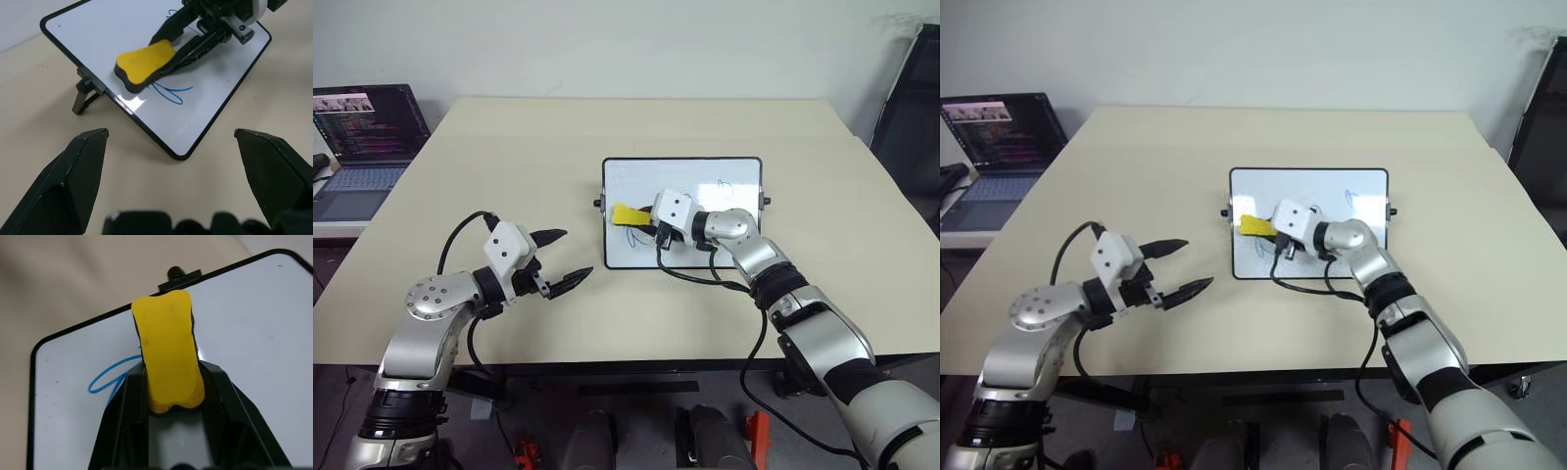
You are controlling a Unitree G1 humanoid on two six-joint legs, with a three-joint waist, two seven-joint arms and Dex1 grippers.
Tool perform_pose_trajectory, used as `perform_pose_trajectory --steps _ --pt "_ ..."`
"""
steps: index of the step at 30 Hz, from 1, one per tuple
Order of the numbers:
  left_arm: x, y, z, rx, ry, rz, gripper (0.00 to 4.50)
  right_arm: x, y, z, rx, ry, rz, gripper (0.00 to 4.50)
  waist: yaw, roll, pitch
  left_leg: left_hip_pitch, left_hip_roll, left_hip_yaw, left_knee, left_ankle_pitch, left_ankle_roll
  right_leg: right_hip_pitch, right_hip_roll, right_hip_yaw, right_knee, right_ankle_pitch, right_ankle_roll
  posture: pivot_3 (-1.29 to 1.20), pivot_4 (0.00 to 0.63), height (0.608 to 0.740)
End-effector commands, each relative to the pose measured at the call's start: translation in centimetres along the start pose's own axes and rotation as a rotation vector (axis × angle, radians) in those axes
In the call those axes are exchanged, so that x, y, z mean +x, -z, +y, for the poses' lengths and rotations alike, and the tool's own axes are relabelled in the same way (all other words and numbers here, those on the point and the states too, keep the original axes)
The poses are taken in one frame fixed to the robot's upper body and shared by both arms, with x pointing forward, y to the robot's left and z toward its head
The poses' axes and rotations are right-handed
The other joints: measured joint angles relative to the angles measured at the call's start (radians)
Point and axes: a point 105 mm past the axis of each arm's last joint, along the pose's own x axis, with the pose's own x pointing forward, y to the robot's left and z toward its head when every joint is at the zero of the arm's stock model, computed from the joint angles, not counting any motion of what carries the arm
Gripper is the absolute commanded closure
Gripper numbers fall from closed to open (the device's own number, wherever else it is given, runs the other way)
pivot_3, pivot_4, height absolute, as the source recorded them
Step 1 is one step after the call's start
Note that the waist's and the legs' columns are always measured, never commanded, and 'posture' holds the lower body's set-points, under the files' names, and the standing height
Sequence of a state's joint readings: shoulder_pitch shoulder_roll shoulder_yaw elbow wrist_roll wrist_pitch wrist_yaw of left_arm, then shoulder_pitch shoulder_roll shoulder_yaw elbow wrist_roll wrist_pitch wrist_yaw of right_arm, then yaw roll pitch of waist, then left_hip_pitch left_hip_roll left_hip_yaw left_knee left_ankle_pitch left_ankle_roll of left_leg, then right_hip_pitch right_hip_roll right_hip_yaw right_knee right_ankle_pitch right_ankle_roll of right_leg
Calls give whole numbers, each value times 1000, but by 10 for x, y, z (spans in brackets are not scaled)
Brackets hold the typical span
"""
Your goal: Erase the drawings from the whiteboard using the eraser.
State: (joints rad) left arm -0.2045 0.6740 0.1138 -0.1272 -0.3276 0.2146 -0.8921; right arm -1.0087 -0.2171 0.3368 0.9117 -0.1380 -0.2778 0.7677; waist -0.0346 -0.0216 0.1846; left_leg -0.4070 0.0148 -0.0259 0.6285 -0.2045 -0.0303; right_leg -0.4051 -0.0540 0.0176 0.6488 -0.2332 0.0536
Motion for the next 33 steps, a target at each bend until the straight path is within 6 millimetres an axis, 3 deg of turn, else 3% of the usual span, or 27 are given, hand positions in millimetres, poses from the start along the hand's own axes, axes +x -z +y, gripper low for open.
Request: perform_pose_trajectory --steps 1,9,16,24,33 --pt "-2 -12 5 46 -18 -22 0 -3 14 6 -6 -24 44 3410 0 0 0 0 0 0 0 0 0 0 0 0 0 0 0 0 150 740" --pt "0 -12 8 53 -23 -22 0 -11 39 31 -61 -102 107 3410 0 0 0 4 0 0 0 0 0 3 0 0 1 0 0 0 150 740" --pt "1 -12 6 51 -7 -16 0 -25 65 39 -59 -117 187 3410 3 -1 -1 15 0 -1 0 0 0 16 0 -1 -1 -6 -3 0 150 740" --pt "3 -12 6 49 0 -15 0 -29 69 41 -53 -134 192 3410 6 -2 -1 16 0 -1 0 0 0 17 0 -1 -1 -6 -3 0 150 740" --pt "5 -10 7 53 5 -13 0 -23 40 -8 -65 54 152 3410 5 -2 -1 16 1 -1 0 0 0 17 0 -1 -1 -6 -4 0 150 740"
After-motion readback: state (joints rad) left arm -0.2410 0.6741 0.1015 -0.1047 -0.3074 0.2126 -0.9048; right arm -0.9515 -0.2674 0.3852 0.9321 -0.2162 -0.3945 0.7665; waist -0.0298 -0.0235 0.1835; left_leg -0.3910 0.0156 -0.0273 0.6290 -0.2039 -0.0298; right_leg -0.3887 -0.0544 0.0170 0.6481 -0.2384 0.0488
